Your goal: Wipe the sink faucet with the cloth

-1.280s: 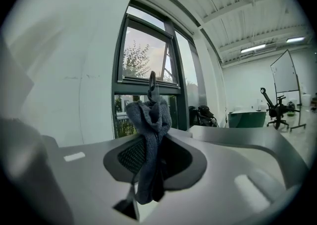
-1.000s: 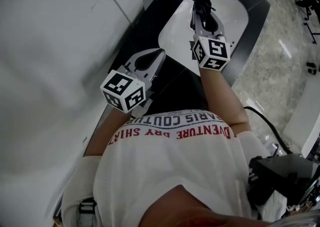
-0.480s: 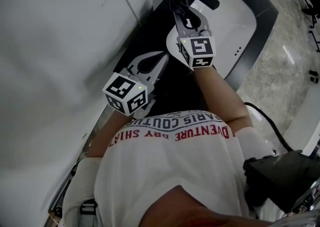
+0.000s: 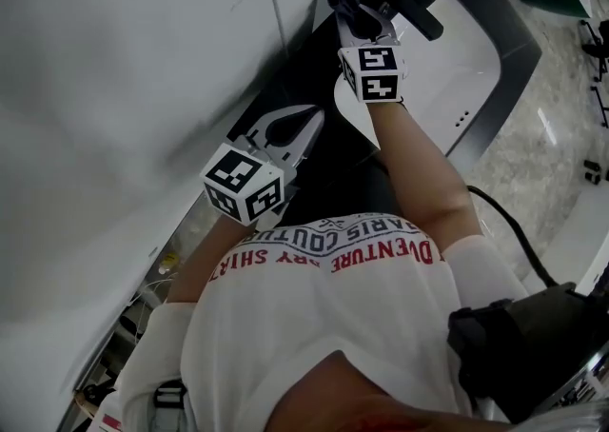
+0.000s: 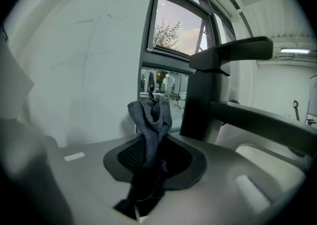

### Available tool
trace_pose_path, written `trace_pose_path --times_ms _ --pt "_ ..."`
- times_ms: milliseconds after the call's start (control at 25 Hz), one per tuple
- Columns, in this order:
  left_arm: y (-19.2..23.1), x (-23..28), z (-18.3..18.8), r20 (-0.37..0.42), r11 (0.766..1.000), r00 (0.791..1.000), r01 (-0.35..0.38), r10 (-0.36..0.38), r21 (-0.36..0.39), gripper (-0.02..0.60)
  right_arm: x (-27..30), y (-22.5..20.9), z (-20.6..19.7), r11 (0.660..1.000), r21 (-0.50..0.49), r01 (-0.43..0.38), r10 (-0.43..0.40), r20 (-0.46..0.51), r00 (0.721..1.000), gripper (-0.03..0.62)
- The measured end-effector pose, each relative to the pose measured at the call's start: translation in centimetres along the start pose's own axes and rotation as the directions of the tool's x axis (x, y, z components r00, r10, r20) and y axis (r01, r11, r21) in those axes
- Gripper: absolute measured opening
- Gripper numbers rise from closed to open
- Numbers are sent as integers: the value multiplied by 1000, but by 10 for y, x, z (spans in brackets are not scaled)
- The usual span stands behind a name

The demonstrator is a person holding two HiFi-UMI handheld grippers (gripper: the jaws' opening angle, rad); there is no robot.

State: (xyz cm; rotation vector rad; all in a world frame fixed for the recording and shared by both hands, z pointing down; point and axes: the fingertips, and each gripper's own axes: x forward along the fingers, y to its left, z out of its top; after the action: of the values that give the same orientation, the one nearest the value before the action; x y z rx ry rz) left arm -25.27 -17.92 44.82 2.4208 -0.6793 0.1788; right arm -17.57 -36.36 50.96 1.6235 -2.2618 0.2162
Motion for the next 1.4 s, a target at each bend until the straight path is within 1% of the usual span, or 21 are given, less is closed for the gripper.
trace_pose_path --times_ms 200,400,480,640,760,840,960,1120,1240,1400 --pt "4 -1 -3 -2 1000 1000 -3 3 -8 0 1 -11 -7 998 -4 60 -60 -16 998 77" --pt "5 0 0 0 1000 1000 -4 4 -3 0 -4 -16 -8 997 -5 73 -73 -8 997 77" --pt "2 1 0 -7 1000 1000 -1 1 2 0 -12 -21 -12 996 12 87 -87 -5 996 77" --pt "-4 6 -2 -24 1000 1000 11 -10 9 0 -34 -38 -25 989 78 128 -129 7 992 77" --pt "-9 13 -5 -36 1000 999 25 -25 13 0 -45 -52 -38 981 108 159 -159 -1 987 77" --pt "-12 16 -7 -42 999 999 34 -34 16 0 -48 -57 -42 980 120 159 -160 -1 987 77" --pt "-16 20 -8 -45 999 998 43 -42 21 0 -51 -56 -39 984 124 127 -130 21 991 77" --pt "-19 23 -9 -40 999 999 35 -34 22 0 -67 -44 -36 983 175 51 -59 42 997 77" --pt "-22 22 -8 -24 999 999 29 -28 18 0 -95 -28 -25 972 228 -51 36 70 997 77" --pt "-35 12 -8 -10 1000 1000 15 -15 20 0 -156 -6 -6 937 294 -190 165 105 981 77"
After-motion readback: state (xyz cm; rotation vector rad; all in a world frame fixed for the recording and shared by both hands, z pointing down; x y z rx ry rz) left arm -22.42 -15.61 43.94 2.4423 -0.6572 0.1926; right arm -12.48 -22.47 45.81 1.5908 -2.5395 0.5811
